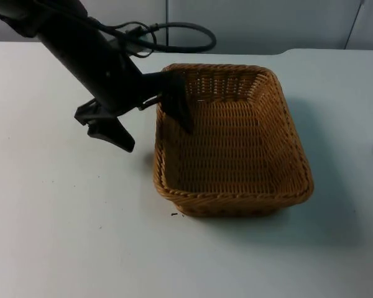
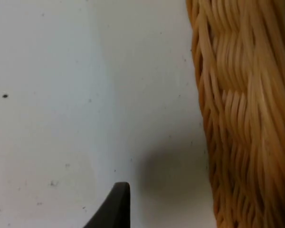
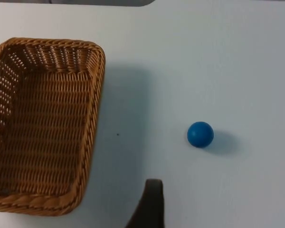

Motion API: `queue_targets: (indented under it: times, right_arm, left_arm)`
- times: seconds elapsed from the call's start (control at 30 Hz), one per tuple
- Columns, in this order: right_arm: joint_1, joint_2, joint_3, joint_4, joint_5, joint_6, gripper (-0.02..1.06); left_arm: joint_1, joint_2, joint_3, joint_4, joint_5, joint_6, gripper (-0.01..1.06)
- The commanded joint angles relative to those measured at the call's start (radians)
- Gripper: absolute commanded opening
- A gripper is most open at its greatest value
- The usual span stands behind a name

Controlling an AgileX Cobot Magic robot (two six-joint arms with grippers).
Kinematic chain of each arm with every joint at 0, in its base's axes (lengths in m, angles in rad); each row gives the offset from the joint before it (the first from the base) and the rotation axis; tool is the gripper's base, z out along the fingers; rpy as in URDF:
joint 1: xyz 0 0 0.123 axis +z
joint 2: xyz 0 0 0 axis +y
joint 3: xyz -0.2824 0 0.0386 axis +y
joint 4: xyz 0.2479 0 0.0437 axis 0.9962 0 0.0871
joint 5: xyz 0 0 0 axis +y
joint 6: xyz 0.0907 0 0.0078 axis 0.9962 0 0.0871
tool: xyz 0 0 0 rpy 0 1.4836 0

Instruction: Pick up the basket with the left hand and place the ball into the basket with the right hand.

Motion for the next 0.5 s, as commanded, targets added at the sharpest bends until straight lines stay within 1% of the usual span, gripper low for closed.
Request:
queue_targets:
  times: [0.0, 0.13, 0.2, 0.23, 0.27, 0.33, 0.37, 0.43, 0.47]
  right_arm:
    - [-0.007, 0.001, -0.008, 0.003, -0.017, -0.003, 0.76]
    - [-0.007, 0.001, -0.008, 0.012, -0.019, -0.003, 0.76]
    - [-0.007, 0.001, -0.008, 0.013, -0.024, -0.003, 0.76]
    - [-0.007, 0.001, -0.008, 0.013, -0.024, -0.003, 0.76]
    - [-0.007, 0.001, -0.008, 0.019, -0.030, -0.003, 0.76]
    - [-0.007, 0.001, -0.008, 0.033, -0.049, -0.003, 0.76]
    - [-0.007, 0.001, -0.008, 0.033, -0.049, -0.003, 0.76]
    - [-0.007, 0.001, -0.008, 0.051, -0.060, -0.003, 0.76]
    - [-0.007, 0.001, -0.008, 0.055, -0.065, -0.003, 0.76]
  left_arm:
    - [-0.021, 0.016, -0.013, -0.007, -0.021, -0.015, 1.05]
    - [-0.027, 0.021, -0.013, -0.004, -0.057, -0.022, 1.05]
    - [-0.027, 0.021, -0.013, -0.001, -0.074, -0.055, 1.01]
    - [-0.027, 0.021, -0.013, -0.001, -0.074, -0.055, 1.01]
    - [-0.027, 0.021, -0.013, -0.001, -0.074, -0.068, 0.96]
    - [-0.029, 0.021, -0.013, -0.001, -0.069, -0.081, 0.72]
    - [-0.029, 0.021, -0.013, -0.001, -0.069, -0.081, 0.72]
    - [-0.031, 0.021, -0.013, -0.003, -0.068, -0.073, 0.48]
    - [-0.035, 0.021, -0.013, -0.008, -0.068, -0.059, 0.39]
